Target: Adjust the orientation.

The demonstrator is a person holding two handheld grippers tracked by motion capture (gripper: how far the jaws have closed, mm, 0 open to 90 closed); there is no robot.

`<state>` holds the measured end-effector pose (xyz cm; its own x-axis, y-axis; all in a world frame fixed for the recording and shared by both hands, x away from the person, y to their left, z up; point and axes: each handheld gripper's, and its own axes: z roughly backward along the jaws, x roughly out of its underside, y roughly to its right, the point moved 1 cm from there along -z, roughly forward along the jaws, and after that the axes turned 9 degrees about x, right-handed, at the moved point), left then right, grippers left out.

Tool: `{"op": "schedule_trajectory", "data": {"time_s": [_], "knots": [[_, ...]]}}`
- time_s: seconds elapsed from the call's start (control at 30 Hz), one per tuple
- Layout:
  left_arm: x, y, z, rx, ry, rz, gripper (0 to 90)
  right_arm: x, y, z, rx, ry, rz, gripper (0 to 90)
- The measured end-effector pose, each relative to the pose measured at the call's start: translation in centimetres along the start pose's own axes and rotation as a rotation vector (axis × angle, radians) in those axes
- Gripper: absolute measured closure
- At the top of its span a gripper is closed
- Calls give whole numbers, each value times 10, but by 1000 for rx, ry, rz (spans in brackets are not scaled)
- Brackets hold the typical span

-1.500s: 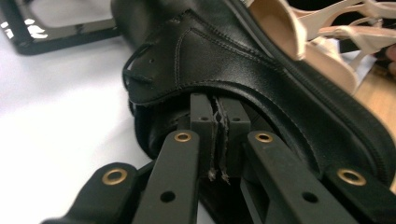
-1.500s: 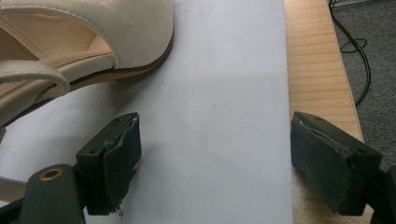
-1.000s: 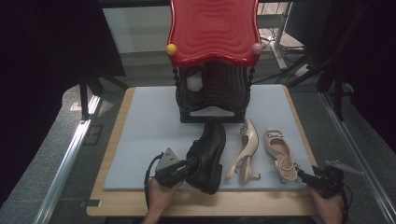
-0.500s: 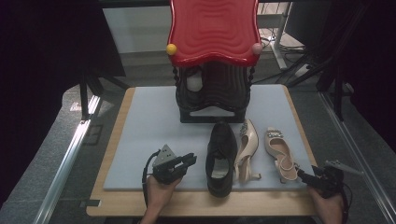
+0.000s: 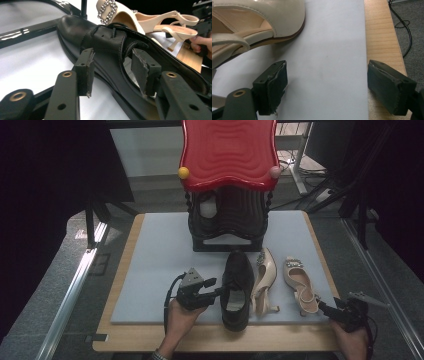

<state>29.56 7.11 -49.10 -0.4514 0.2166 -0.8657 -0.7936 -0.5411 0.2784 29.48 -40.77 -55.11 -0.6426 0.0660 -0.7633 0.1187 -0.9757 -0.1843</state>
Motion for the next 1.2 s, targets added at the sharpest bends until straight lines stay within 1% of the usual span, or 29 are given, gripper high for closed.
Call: {"op": "schedule_trajectory", "data": {"time_s": [0.1,0.13,0.2,0.3,0.33,0.47,0.53,0.67,0.77,0.83,0.9,0.97,1.1,1.2], "knots": [[-1,-1,-9,-10,-32,7,518,0,0,0,-1,1,1,172],[-1,-1,-13,-23,-46,8,518,0,0,0,-1,1,0,172],[-1,-2,-16,-31,-58,11,526,0,0,0,-2,1,-2,172],[-3,-3,-20,-16,-56,22,590,0,0,0,-2,1,-2,172],[-4,-2,-20,-22,-51,21,606,0,0,0,-2,1,-2,172],[-7,0,-19,-52,-48,16,680,0,1,0,-3,2,0,172],[-9,0,-18,-64,-58,11,707,0,1,0,-3,1,-2,172],[-15,-3,-13,-104,-81,-11,763,0,1,0,-5,1,-3,172],[-18,-7,-9,-124,-87,-22,802,0,1,0,-5,1,-2,172],[-19,-10,-7,-117,-93,-23,817,0,1,0,-5,1,-2,172],[-19,-13,-6,-111,-93,-11,824,0,1,0,-5,1,-3,172],[-18,-16,-4,-103,-84,2,834,0,1,0,-6,1,-4,172],[-17,-20,-2,-89,-66,5,844,0,1,0,-7,1,-8,172],[-16,-21,0,-96,-50,5,848,0,1,0,-8,1,-9,172]]}}
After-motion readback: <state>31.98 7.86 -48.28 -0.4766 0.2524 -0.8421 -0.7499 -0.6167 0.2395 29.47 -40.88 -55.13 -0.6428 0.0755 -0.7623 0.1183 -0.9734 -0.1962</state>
